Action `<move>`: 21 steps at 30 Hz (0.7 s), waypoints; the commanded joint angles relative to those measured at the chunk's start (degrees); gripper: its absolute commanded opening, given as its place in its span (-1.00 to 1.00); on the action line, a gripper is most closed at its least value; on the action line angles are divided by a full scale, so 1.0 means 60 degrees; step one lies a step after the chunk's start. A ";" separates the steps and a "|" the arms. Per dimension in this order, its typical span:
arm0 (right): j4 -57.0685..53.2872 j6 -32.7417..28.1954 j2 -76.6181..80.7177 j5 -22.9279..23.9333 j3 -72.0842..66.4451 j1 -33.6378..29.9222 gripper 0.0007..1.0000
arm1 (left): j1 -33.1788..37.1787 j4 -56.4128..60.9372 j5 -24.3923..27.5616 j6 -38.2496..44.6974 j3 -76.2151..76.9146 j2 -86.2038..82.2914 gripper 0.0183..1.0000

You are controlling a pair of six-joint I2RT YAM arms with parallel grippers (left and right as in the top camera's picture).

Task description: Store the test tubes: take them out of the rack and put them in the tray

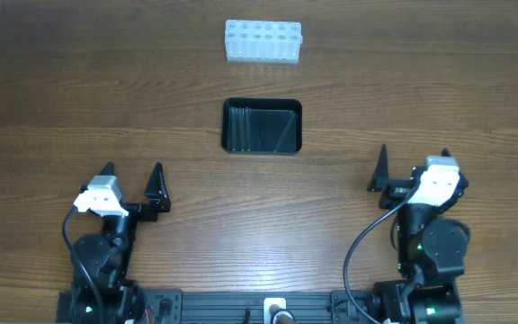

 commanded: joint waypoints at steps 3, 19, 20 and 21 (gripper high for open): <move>0.1100 0.0029 -0.1045 0.0131 -0.1719 -0.0146 0.99 | 0.0058 -0.0022 0.0095 0.0102 -0.0044 -0.0040 1.00; 0.0965 0.0025 -0.1712 0.0124 -0.2925 -0.0146 0.98 | 0.0058 -0.0025 0.0095 0.0102 -0.0044 -0.0040 1.00; 0.0769 0.0022 -0.2226 0.0124 -0.2925 -0.0153 0.98 | 0.0058 -0.0022 0.0095 0.0102 -0.0044 -0.0040 1.00; 0.0776 0.0022 -0.2499 0.0127 -0.2925 -0.0160 0.98 | 0.0058 -0.0022 0.0095 0.0102 -0.0044 -0.0040 1.00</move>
